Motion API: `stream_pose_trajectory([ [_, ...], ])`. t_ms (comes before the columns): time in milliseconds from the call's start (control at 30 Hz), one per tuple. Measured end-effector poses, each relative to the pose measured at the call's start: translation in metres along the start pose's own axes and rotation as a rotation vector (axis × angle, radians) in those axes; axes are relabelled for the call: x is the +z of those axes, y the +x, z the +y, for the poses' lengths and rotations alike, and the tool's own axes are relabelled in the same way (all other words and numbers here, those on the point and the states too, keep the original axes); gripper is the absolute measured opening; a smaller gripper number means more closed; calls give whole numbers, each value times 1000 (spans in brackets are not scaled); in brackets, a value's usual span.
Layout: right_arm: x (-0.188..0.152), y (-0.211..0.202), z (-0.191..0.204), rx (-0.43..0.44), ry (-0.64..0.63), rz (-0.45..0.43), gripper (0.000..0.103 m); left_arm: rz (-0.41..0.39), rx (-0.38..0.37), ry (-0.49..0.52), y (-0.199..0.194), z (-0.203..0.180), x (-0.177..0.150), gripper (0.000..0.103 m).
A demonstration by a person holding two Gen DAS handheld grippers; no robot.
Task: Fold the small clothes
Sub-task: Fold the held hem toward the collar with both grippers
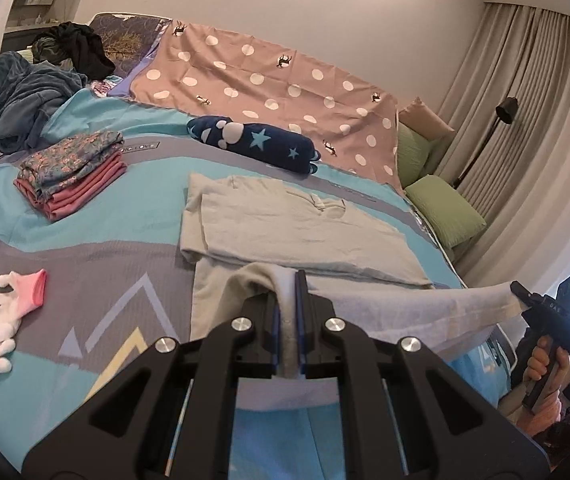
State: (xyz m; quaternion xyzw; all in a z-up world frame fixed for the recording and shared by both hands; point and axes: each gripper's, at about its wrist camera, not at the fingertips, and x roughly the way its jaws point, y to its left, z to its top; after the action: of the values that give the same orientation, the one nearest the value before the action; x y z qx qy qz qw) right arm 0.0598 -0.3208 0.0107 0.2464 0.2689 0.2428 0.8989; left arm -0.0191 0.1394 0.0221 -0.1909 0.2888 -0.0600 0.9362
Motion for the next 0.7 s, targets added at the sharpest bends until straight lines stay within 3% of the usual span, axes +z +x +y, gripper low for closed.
stream_pose_trajectory([
  [333, 22, 52, -11, -47, -6, 19, 5, 16, 14, -24, 46, 5, 33, 7],
  [700, 56, 95, -1, -126, -100, -2, 5, -21, 26, -14, 84, 6, 80, 7],
])
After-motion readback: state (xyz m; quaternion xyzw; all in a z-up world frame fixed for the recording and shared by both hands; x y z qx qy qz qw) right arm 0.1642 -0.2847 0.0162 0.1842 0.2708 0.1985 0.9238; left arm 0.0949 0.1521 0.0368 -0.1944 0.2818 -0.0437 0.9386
